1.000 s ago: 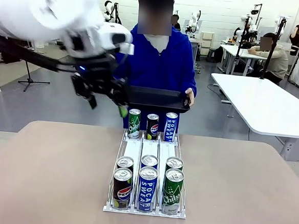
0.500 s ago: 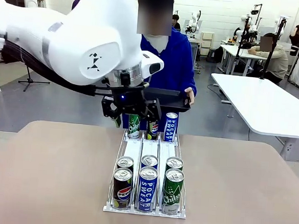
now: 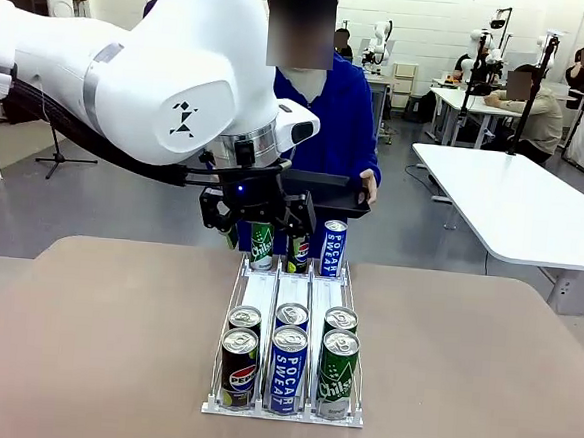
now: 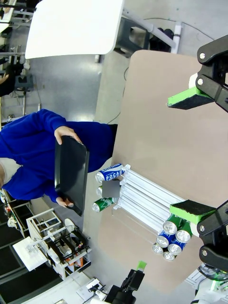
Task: Retrieve and hand over the desired beverage to the person.
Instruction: Pick up a can of the same type that the person held from the Automatic Can Dispenser.
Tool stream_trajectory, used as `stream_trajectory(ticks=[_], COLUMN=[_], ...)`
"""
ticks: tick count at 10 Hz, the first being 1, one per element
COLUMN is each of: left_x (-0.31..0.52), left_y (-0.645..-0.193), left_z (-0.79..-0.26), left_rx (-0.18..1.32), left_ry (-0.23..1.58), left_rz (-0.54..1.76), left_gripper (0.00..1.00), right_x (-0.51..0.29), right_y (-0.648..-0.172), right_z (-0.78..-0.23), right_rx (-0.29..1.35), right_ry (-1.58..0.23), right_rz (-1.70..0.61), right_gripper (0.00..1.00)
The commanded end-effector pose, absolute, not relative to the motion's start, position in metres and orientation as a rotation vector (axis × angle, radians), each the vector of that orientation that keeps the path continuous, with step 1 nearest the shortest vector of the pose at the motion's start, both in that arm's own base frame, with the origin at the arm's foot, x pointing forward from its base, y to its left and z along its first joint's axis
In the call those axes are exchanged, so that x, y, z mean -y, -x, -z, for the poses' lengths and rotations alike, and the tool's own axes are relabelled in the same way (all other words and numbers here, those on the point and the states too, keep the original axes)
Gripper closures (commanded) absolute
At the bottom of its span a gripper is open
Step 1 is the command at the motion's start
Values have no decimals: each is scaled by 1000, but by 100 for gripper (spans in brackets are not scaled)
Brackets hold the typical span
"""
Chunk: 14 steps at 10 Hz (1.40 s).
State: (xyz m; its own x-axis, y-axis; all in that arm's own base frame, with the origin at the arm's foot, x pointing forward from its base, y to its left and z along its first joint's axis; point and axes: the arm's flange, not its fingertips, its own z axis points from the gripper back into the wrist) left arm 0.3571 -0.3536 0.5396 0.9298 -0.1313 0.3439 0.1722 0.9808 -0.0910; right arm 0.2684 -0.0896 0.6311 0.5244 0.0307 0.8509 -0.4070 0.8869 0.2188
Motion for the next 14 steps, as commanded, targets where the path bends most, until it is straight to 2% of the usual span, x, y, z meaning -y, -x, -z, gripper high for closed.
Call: stream_trajectory(ticks=[1, 3, 6, 10, 14], left_x=[352, 369, 411, 424, 425], left_y=[-353, -350, -328, -320, -316], left_z=[-541, -522, -480, -465, -457], left_rx=[351, 305, 203, 170, 133], left_ry=[101, 102, 2, 8, 20], left_rz=[154, 159, 43, 10, 86], left_gripper=[0, 0, 0, 0, 0], right_x=[89, 89, 89, 89, 89], right_y=[-270, -270, -270, -270, -270], right_z=[-630, -630, -630, -630, -630], right_rx=[994, 994, 994, 994, 994], right_ry=[-446, -446, -446, -446, -446], right_rz=[-287, -287, -287, -287, -287], right_gripper=[0, 0, 0, 0, 0])
